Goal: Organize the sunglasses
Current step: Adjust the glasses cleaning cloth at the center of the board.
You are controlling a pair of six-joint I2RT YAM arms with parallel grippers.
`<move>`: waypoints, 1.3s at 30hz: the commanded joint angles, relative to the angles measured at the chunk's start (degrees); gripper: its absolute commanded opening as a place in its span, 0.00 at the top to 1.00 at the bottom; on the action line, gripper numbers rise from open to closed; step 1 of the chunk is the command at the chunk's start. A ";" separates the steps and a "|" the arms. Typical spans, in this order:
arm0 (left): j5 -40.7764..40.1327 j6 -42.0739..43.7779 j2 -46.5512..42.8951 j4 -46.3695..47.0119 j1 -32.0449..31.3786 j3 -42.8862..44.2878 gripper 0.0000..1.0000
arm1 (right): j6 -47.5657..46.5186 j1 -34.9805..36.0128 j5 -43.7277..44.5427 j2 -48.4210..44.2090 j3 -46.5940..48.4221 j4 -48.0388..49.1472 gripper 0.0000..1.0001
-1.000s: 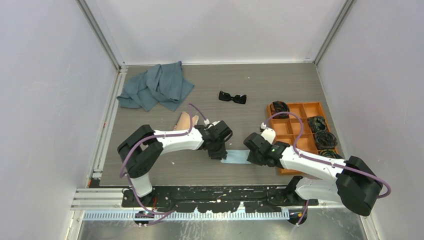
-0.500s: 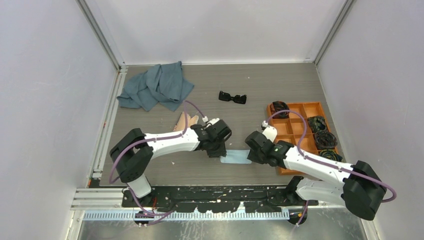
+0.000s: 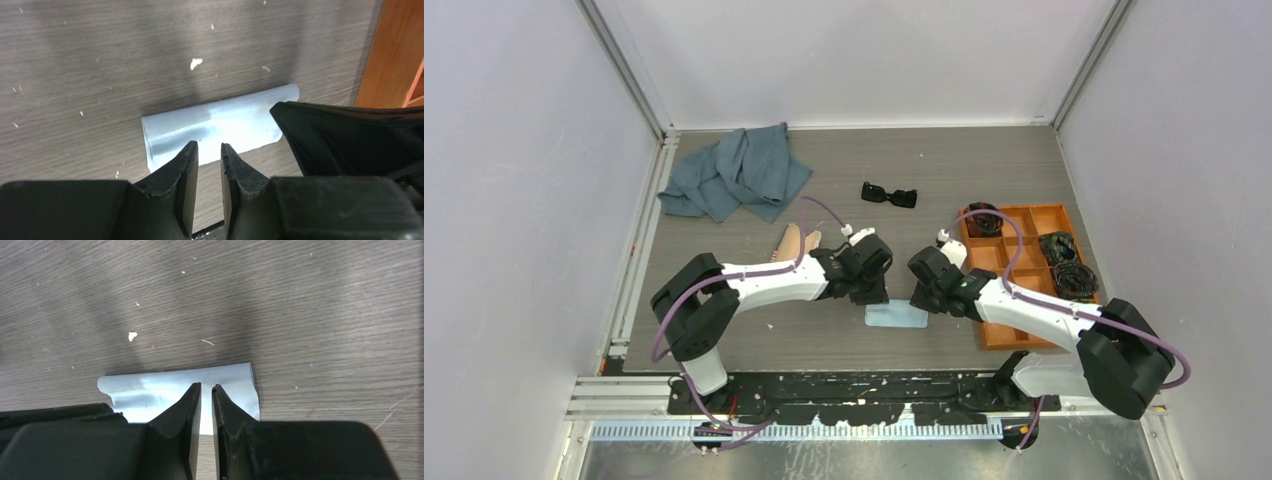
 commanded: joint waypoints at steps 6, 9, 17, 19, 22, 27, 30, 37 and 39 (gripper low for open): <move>2.11 3.03 1.48 5.73 3.42 -1.97 0.78 | -0.22 -0.93 -0.19 2.60 -0.43 5.48 0.84; 2.19 3.37 2.35 5.63 3.50 -2.03 0.78 | -0.01 -1.07 0.20 3.82 -1.39 6.07 0.84; 0.42 6.23 -1.02 2.08 3.51 0.14 0.78 | -0.55 -1.11 1.84 0.81 1.88 2.79 0.83; -0.87 7.38 -2.37 0.59 3.51 0.82 0.78 | -0.29 -1.12 2.14 -0.07 3.22 2.50 0.80; 0.51 7.97 -3.54 -0.63 3.51 1.58 0.77 | 0.06 -1.02 0.45 0.19 4.62 3.45 0.80; 9.90 4.52 -2.68 3.97 3.51 -0.67 0.78 | 1.97 -1.02 -3.18 2.78 2.77 7.65 0.80; 12.59 2.68 -1.61 7.18 3.51 -2.78 0.80 | 3.86 -1.03 -5.42 4.03 1.29 10.41 0.80; 14.49 2.10 1.76 9.64 3.80 -3.23 0.82 | 5.21 -0.98 -7.66 5.22 -0.29 13.05 0.80; 14.70 3.30 2.57 9.20 4.74 -2.62 0.83 | 5.25 -1.01 -7.66 5.48 -0.58 13.16 0.80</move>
